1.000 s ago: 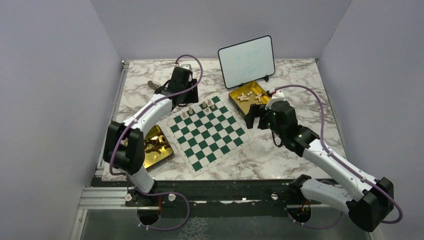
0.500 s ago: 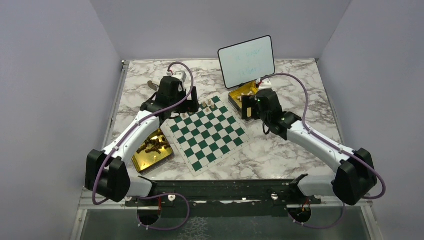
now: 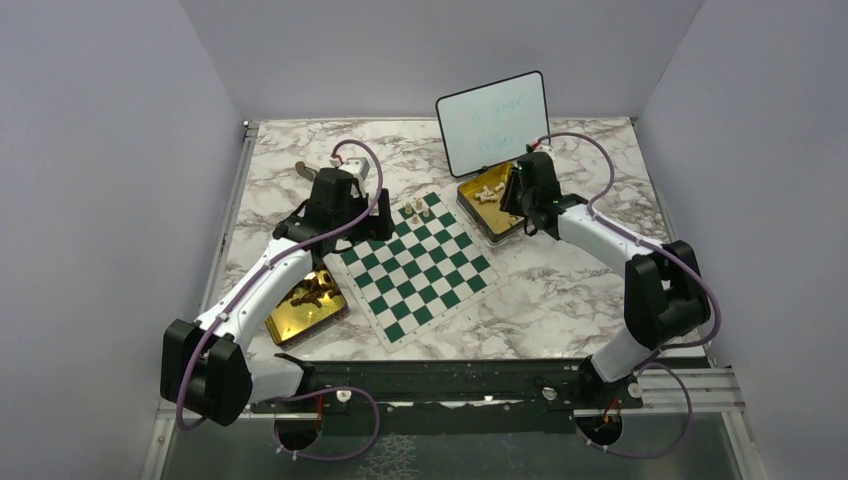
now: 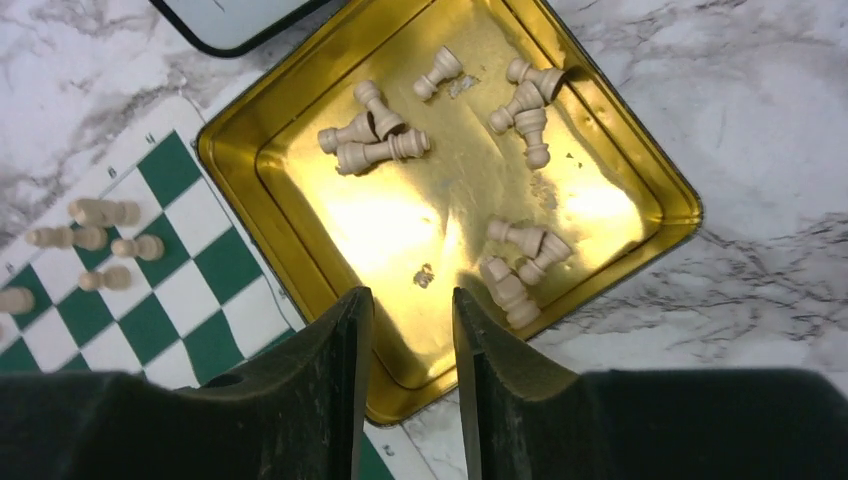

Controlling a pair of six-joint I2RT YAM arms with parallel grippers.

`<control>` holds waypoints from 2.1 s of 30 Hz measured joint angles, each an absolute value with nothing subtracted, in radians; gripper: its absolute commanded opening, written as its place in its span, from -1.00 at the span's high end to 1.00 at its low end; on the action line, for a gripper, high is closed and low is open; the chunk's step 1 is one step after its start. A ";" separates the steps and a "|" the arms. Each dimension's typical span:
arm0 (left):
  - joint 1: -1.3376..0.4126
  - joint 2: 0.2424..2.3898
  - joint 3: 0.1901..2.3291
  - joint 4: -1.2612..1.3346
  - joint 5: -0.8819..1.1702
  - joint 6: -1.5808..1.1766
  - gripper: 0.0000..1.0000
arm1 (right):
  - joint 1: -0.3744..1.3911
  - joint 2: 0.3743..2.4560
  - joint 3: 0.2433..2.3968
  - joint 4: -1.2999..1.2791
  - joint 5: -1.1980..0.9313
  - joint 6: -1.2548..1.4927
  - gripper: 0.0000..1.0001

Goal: Set up the chess pieces on the board
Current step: Pick up the chess piece from the storage box.

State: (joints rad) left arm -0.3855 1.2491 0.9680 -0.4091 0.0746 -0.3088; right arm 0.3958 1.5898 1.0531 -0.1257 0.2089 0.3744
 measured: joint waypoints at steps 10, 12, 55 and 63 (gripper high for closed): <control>-0.385 1.217 0.968 -0.409 0.074 -0.302 -0.98 | 0.393 1.751 1.229 -0.202 0.250 0.794 0.24; -0.385 1.217 0.968 -0.409 0.074 -0.302 -0.98 | 0.393 1.779 1.279 -0.238 0.274 0.874 0.24; -0.385 1.209 0.968 -0.409 0.074 -0.294 -0.98 | 0.364 2.151 1.666 -0.722 0.380 1.563 0.26; -0.385 1.209 0.968 -0.409 0.074 -0.294 -0.98 | 0.364 2.151 1.666 -0.702 0.379 1.579 0.24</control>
